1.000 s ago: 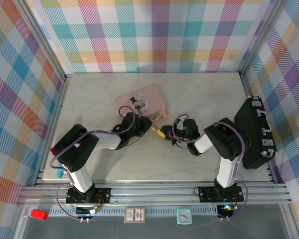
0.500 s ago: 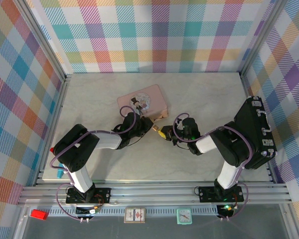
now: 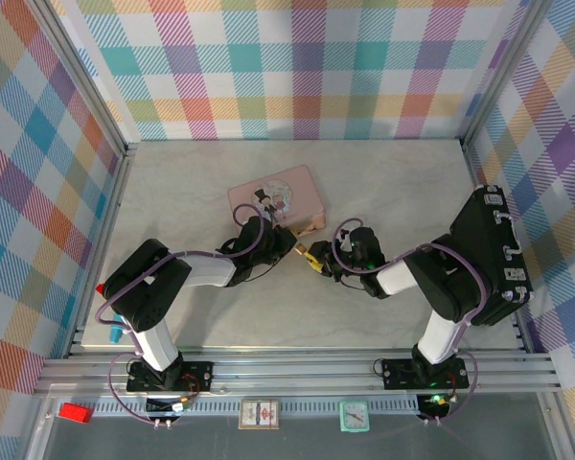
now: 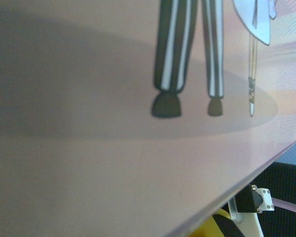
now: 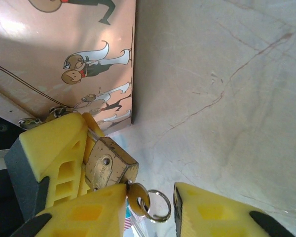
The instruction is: Unlock the padlock with the key
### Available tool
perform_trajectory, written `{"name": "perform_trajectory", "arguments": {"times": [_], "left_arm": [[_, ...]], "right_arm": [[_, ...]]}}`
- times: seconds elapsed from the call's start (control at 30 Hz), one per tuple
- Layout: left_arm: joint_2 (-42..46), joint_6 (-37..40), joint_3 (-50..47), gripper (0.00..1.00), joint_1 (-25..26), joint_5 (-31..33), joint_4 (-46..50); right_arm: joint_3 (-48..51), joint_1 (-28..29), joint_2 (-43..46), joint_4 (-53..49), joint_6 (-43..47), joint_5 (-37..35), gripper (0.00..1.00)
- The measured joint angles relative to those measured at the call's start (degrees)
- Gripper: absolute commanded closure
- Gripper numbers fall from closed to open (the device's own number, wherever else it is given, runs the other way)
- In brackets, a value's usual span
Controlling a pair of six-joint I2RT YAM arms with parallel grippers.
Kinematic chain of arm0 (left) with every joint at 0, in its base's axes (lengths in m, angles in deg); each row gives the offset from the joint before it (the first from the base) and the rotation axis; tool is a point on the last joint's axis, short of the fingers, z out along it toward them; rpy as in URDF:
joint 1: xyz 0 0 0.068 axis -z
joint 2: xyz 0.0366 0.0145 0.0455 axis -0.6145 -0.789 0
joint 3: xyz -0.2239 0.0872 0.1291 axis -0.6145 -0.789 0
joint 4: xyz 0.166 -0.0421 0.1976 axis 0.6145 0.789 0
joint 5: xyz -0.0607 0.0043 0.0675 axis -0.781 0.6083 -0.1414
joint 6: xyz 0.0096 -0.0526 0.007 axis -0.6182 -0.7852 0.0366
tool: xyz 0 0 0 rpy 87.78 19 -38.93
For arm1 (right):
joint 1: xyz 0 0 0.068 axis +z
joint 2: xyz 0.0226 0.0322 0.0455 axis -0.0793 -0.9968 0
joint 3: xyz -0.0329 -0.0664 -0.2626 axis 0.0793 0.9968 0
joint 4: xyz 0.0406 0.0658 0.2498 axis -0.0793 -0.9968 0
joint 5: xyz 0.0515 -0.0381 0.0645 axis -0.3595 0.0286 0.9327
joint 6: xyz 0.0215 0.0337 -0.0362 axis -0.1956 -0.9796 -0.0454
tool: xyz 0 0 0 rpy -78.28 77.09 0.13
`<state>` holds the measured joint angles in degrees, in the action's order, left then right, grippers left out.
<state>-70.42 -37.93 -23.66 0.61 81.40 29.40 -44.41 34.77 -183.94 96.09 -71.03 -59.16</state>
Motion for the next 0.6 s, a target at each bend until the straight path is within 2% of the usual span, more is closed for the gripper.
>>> {"name": "perform_trajectory", "arguments": {"times": [0.17,0.3,0.6], "left_arm": [[0.0,-0.02,0.24,1.0,0.31,-0.94,-0.07],[0.02,0.5,0.24,1.0,1.01,-1.57,0.7],[0.63,1.62,0.31,1.0,0.92,-2.69,2.73]], "right_arm": [[0.63,-0.37,4.55,-5.01,3.32,-1.81,0.56],[0.59,-0.66,11.54,-11.04,9.22,-4.09,0.55],[-0.76,-0.39,24.98,-26.03,33.92,-11.06,0.55]]}}
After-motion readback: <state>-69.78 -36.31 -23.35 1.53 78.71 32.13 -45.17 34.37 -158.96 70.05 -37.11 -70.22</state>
